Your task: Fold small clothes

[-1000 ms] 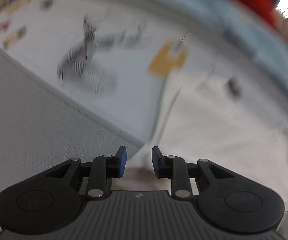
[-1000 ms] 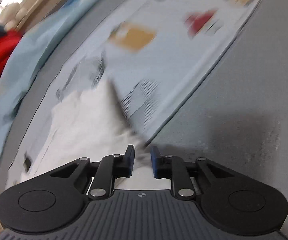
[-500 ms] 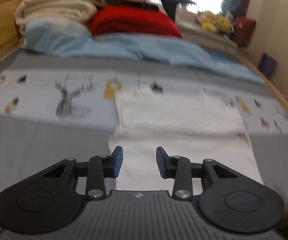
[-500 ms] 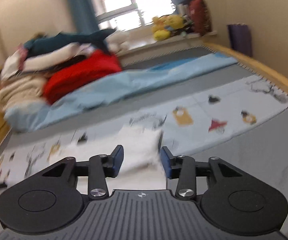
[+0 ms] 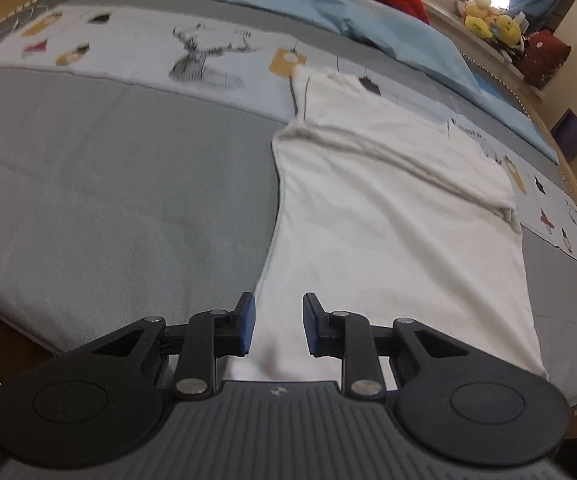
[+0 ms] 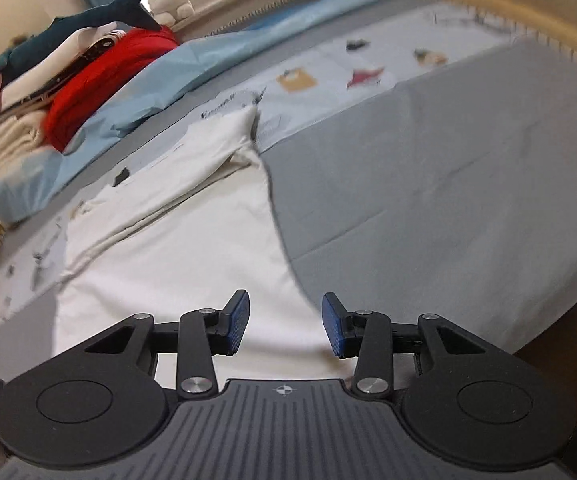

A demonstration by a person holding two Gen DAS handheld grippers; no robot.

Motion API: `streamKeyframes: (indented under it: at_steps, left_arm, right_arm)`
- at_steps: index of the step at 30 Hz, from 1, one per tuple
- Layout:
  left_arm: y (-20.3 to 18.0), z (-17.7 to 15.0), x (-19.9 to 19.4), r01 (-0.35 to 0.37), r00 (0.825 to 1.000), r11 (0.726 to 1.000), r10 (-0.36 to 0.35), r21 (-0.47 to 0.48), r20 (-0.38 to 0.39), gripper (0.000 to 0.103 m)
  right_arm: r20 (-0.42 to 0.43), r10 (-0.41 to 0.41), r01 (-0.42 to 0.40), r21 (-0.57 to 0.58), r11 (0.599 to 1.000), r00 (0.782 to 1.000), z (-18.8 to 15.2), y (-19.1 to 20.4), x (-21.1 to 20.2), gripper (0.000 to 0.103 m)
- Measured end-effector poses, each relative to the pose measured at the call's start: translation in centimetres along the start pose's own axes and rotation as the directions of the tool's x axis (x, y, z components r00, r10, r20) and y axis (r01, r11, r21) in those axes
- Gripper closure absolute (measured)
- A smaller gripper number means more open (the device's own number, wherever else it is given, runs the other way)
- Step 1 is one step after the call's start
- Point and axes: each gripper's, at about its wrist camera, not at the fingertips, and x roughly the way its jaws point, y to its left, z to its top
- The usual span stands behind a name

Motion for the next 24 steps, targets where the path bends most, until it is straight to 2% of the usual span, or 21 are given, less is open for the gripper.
streamKeyframes:
  at_steps: [1,3,6,10,17,24]
  left_arm:
    - [0.5,-0.8,0.8,0.023,1.0,0.999,-0.023,-0.033,-0.011,0.075]
    - [0.8,-1.3,2.8,-0.005,0.996,0.996,-0.003,-0.089,-0.092,0.075]
    - [0.7,-1.1,3.2,-0.022,0.997,0.998,0.017,-0.062,-0.08,0.075]
    - [1.8,-0.8,4.0,-0.052,0.993,0.992,0.039,-0.116,-0.107,0.075]
    - [1.9,-1.1,6.0,-0.134,0.972,0.988,0.116,-0.079,-0.203,0.073]
    - [2.2,-1.2,6.7,-0.157,0.965,0.985,0.139,-0.067,-0.224,0.073]
  right_arm:
    - [-0.011,-0.008,0.008,0.008,1.0,1.0,-0.1,-0.2,0.3,0.06]
    - [-0.031,-0.038,0.039,0.024,0.999,0.999,-0.1,-0.9,1.1,0.06]
    - [-0.051,-0.083,0.084,0.028,0.996,0.995,-0.2,-1.8,2.0,0.06]
    - [-0.087,-0.128,0.129,0.005,0.992,0.988,-0.4,-2.4,3.3,0.06]
    - [-0.153,-0.15,0.151,-0.008,0.989,0.977,-0.9,-2.9,4.8,0.06]
    - [-0.216,-0.164,0.158,-0.047,0.986,0.962,-1.6,-2.9,6.3,0.06]
